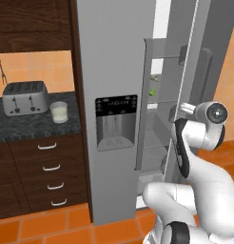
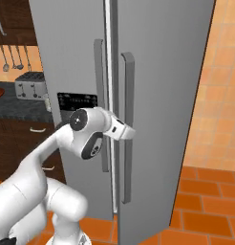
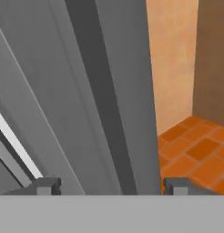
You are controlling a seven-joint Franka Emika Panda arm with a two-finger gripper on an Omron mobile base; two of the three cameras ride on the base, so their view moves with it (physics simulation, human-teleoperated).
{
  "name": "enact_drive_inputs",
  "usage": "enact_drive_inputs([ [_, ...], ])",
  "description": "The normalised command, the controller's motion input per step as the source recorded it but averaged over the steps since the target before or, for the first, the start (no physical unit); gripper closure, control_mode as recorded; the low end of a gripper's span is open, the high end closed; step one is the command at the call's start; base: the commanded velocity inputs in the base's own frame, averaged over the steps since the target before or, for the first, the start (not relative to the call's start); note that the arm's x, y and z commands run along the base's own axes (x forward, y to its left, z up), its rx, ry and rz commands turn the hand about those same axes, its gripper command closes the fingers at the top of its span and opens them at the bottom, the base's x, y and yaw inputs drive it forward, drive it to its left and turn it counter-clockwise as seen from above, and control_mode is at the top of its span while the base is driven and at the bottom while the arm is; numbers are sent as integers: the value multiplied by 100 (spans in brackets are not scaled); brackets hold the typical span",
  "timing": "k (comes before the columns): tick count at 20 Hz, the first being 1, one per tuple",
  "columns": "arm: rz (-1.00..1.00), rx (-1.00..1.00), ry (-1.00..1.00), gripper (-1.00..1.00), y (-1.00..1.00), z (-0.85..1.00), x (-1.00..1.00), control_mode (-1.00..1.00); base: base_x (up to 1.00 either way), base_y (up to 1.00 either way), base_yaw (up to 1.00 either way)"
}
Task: Grab a lemon wedge from the fridge and one ice cube from the ice bowl, and put them in the glass of lemonade.
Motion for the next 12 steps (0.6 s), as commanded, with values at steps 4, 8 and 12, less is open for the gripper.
enact_drive_inputs([
  [4, -1, 0, 0, -100, 31, 80, -49, -100, 0, 0, 0],
  [8, -8, -5, 12, -100, 81, 49, -3, -100, 0, 0, 0],
  [12, -9, -17, 10, -100, 98, 3, 17, -100, 0, 0, 0],
])
